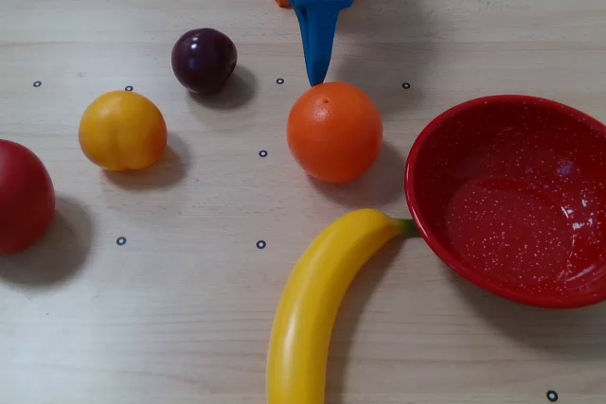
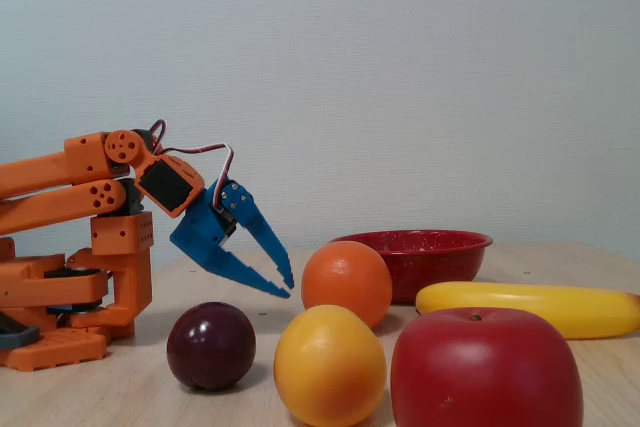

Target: Put peach in the red bowl.

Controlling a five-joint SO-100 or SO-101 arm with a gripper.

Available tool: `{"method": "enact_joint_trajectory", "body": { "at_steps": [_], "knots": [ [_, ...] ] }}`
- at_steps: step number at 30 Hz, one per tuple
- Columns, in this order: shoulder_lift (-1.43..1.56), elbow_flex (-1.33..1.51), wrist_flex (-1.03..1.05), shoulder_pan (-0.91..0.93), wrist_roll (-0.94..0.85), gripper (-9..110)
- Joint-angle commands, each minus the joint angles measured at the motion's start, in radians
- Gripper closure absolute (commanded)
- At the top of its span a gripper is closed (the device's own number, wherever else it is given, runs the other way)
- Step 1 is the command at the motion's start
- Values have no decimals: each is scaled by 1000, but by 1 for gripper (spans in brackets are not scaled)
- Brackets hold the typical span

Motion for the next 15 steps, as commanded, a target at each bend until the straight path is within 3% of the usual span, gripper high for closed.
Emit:
{"method": "enact_joint_trajectory", "body": {
  "at_steps": [1, 15],
  "knots": [
    [-28, -40, -26, 25, -63, 102],
    [-207, -331, 127, 60, -167, 102]
  ]
}}
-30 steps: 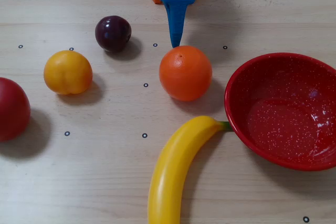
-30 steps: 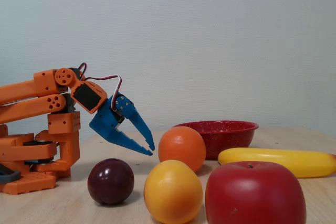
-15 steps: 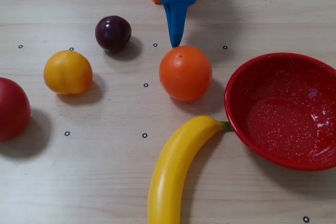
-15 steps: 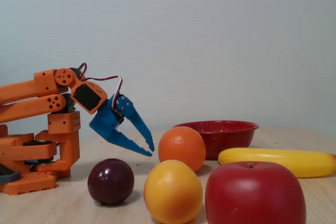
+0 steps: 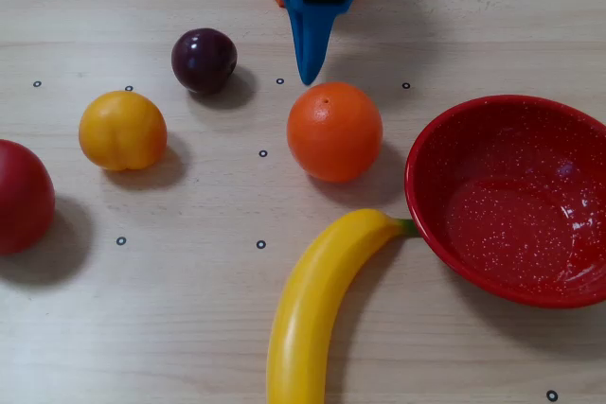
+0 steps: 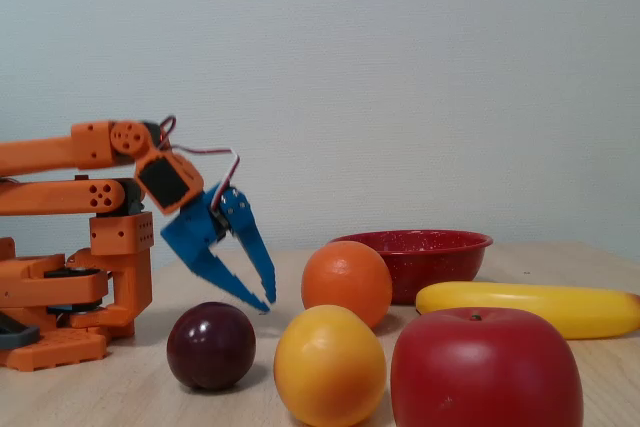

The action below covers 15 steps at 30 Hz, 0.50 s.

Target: Put peach in the red bowl.

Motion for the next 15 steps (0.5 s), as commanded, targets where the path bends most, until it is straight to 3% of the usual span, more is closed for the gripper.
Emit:
{"method": "enact_joint_trajectory", "body": {
  "at_steps": [1, 15],
  "knots": [
    [-49, -169, 55, 32, -35, 102],
    [-342, -565, 178, 172, -103, 102]
  ]
}}
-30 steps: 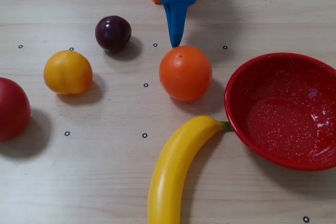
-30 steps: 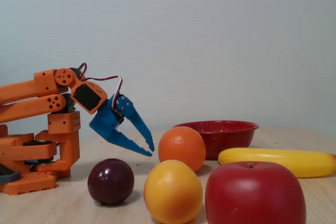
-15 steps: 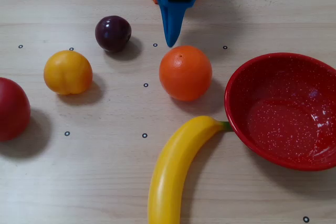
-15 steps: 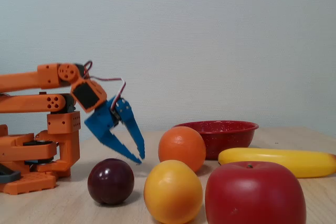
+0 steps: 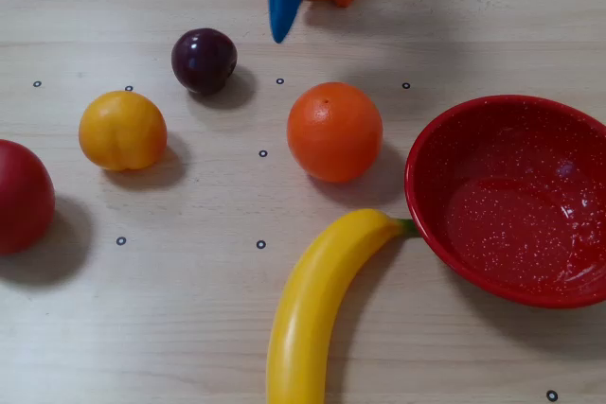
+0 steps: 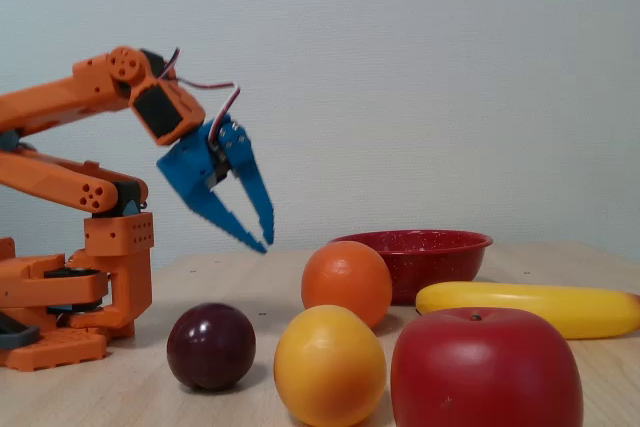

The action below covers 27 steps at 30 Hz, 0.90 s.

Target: Put peach in the red bowl.

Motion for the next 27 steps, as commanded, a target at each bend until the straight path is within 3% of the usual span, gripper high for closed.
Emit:
{"method": "enact_joint_trajectory", "body": {
  "at_steps": [1, 27],
  "knots": [
    [-51, -144, 26, 38, -26, 102],
    [-607, -749, 195, 279, -58, 102]
  ]
}}
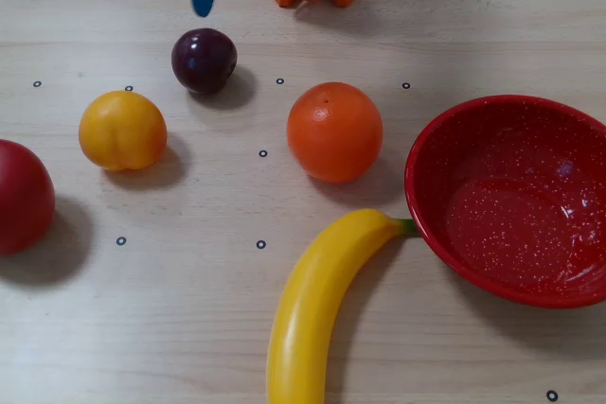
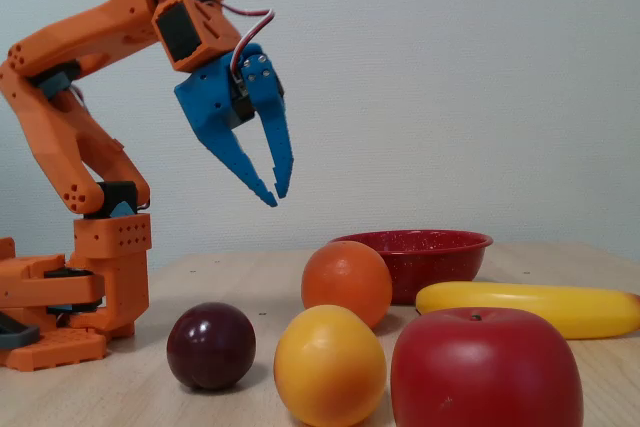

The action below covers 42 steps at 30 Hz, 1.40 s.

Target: Put peach in the red bowl.

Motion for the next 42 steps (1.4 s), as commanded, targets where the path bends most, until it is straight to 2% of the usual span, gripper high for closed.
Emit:
{"method": "enact_joint_trajectory", "body": {
  "at_steps": [1, 15, 27, 38, 42],
  "knots": [
    [-29, -143, 14, 37, -34, 102],
    [-354, -460, 124, 189, -86, 102],
    [-568, -640, 193, 253, -232, 102],
    [-749, -770, 245, 305, -339, 97],
    [-790, -793, 262, 307, -359, 90]
  ]
}}
